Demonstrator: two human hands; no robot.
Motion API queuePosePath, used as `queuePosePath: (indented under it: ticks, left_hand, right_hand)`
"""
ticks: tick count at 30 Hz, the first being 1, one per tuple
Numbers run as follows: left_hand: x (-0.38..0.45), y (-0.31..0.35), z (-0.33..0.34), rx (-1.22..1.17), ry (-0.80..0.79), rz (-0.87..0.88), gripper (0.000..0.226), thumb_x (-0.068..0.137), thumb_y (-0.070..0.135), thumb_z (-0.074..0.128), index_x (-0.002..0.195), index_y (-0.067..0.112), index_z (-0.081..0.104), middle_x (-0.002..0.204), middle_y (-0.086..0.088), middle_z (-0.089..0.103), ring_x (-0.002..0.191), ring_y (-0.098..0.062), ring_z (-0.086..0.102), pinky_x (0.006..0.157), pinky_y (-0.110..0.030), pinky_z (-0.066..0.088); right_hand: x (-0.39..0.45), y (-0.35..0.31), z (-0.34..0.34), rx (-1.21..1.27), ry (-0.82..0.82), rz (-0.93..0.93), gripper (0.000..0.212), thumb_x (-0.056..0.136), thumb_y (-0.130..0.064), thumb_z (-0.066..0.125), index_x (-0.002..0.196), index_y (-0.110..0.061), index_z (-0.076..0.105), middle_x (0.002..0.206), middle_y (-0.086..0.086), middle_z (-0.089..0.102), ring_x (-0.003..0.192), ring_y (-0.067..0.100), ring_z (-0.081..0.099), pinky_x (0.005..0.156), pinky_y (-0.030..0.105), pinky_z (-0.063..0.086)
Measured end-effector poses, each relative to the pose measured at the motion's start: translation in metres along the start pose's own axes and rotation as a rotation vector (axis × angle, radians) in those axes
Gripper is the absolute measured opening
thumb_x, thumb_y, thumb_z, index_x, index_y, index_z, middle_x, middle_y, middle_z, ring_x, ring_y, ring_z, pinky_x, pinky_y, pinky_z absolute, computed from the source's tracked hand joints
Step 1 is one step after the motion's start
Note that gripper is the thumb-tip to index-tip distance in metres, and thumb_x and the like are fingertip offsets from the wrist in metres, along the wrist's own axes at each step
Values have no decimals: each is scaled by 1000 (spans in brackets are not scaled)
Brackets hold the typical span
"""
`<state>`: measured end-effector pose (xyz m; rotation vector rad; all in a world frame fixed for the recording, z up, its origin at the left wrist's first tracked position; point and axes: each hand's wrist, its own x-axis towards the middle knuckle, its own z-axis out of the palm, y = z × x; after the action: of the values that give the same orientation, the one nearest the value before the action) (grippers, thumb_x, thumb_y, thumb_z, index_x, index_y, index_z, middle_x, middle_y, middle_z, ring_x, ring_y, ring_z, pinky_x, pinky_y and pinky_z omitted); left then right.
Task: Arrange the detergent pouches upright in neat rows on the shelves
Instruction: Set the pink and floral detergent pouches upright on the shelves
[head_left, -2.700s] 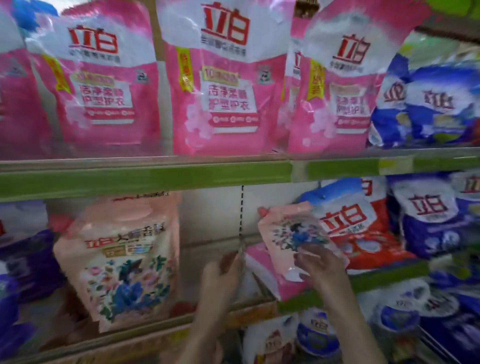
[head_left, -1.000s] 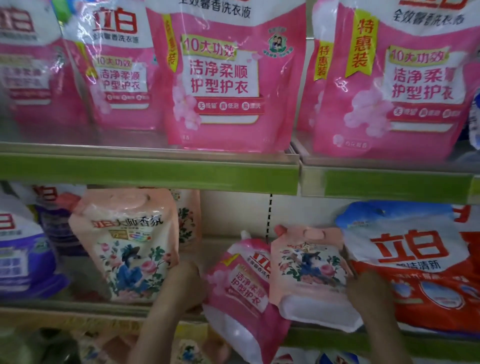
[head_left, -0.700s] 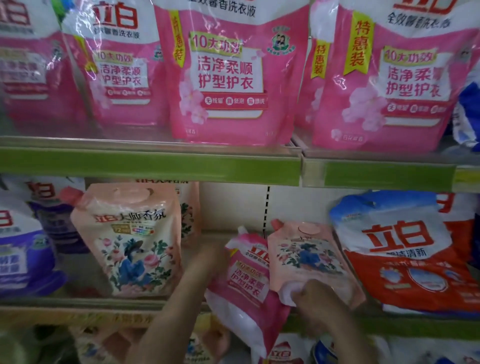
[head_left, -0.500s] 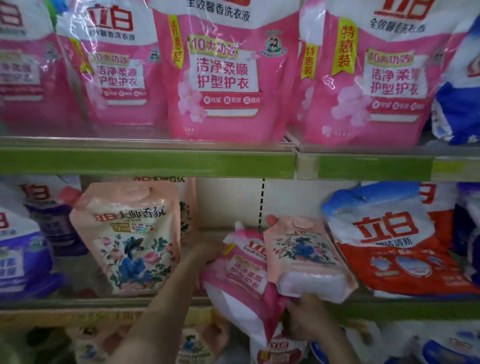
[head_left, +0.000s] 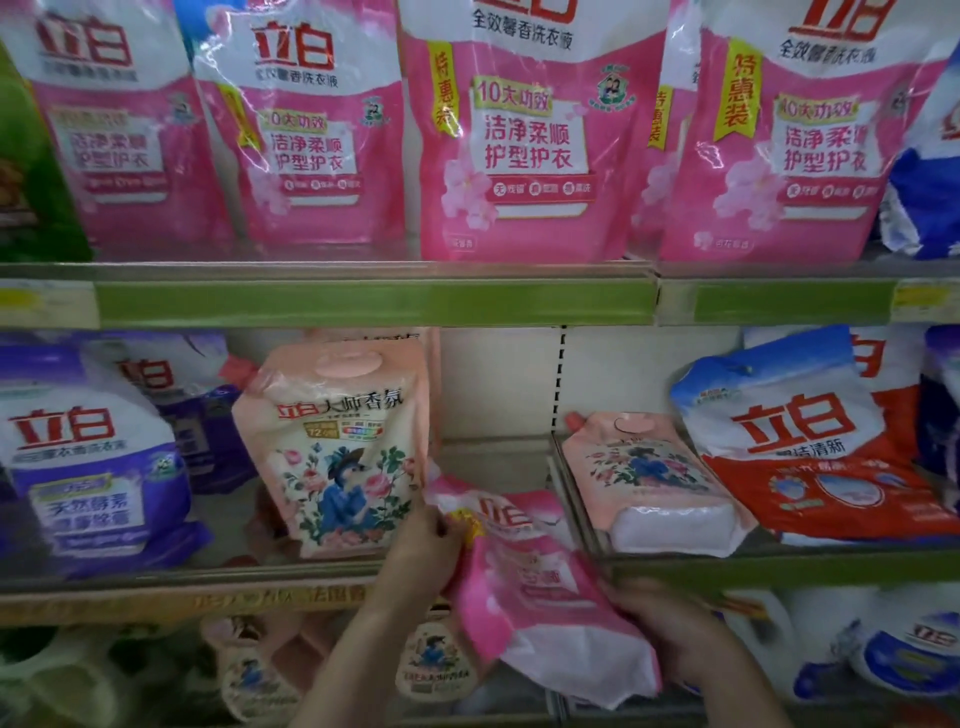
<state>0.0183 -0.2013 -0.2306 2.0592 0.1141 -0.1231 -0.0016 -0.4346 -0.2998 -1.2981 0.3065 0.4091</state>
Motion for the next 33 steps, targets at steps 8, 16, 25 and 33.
queuePosePath:
  ticks: [8, 16, 25, 33]
  left_hand:
    - [4, -40, 7, -105, 21, 101, 34, 97, 30, 39, 121, 11, 53, 107, -9, 64, 94, -19, 64, 81, -32, 52]
    - [-45, -61, -2, -68, 32, 333, 36, 87, 5, 55, 54, 18, 51, 58, 0, 53, 58, -13, 48, 57, -30, 39]
    - [-108, 2, -46, -413, 173, 433, 18, 90, 6, 52, 73, 9, 58, 69, -5, 58, 62, -14, 54, 55, -25, 43]
    - [-151, 46, -128, -518, 438, 539, 52, 78, 49, 54, 74, -3, 59, 70, -15, 56, 65, -20, 48, 60, -33, 36]
  right_hand:
    - [20, 25, 57, -203, 415, -80, 49, 93, -51, 38, 120, -15, 58, 120, 15, 62, 113, 34, 57, 101, 50, 43]
    - [-21, 56, 47, -3, 536, -154, 20, 94, -6, 44, 92, -7, 64, 87, 18, 70, 81, 34, 67, 73, 46, 56]
    - [-88, -4, 42, -170, 390, -637, 19, 91, -13, 54, 81, -17, 70, 72, -5, 73, 67, 13, 66, 60, 20, 51]
    - [-142, -105, 119, -301, 161, -891, 27, 78, -46, 59, 73, -24, 75, 62, 3, 73, 56, 17, 69, 53, 28, 57]
